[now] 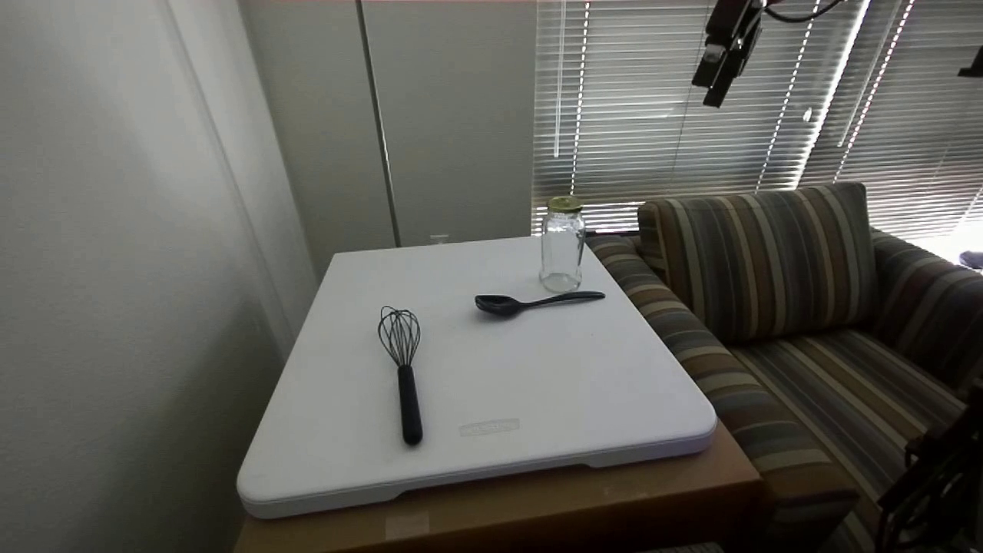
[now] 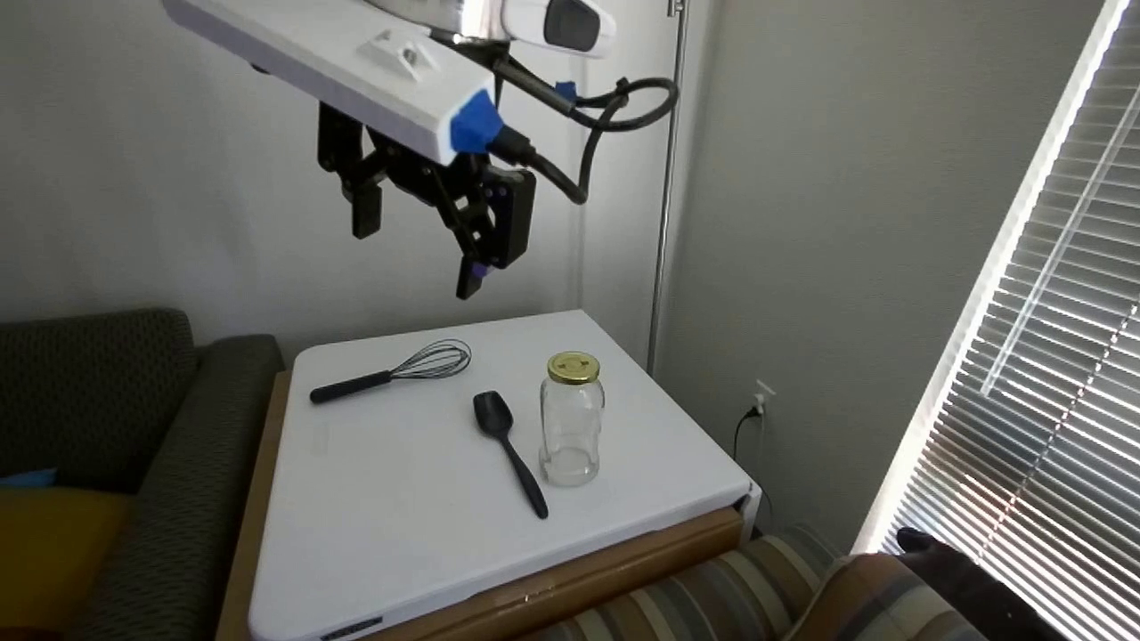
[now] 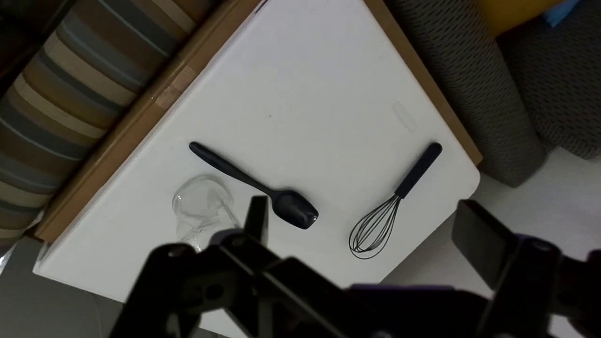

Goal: Remove the lid from the glass jar

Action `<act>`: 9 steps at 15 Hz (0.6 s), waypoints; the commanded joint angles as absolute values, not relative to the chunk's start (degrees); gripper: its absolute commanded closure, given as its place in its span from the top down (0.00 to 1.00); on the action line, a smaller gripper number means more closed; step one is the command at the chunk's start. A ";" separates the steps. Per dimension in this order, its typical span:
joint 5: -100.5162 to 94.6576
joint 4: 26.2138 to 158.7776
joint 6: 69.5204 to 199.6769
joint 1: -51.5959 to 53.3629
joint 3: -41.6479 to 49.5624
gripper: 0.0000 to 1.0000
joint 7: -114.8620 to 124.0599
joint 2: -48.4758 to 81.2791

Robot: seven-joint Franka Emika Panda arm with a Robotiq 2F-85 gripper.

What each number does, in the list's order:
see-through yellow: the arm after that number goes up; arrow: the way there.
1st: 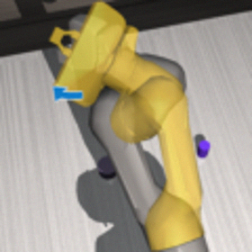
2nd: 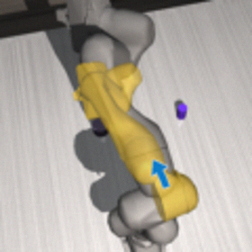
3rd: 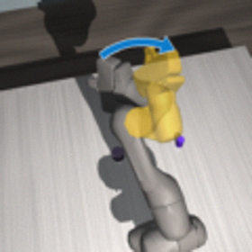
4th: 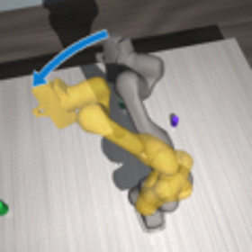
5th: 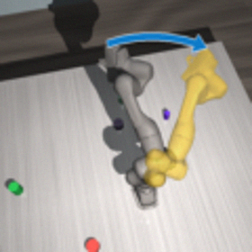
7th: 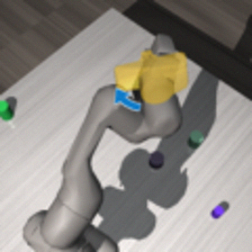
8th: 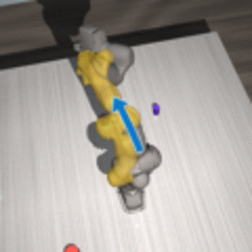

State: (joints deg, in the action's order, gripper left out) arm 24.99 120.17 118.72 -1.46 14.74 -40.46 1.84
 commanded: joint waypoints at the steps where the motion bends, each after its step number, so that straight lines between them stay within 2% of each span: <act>1: 25.20 119.79 118.67 -4.75 11.69 1.00 -40.34 2.61; 6: 25.42 119.08 118.68 -5.62 11.25 1.00 -40.30 3.47; 9: 17.84 119.55 128.31 -4.66 9.92 1.00 -36.12 4.59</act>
State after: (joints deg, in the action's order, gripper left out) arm 23.64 119.17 120.57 -3.82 12.39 -40.13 3.48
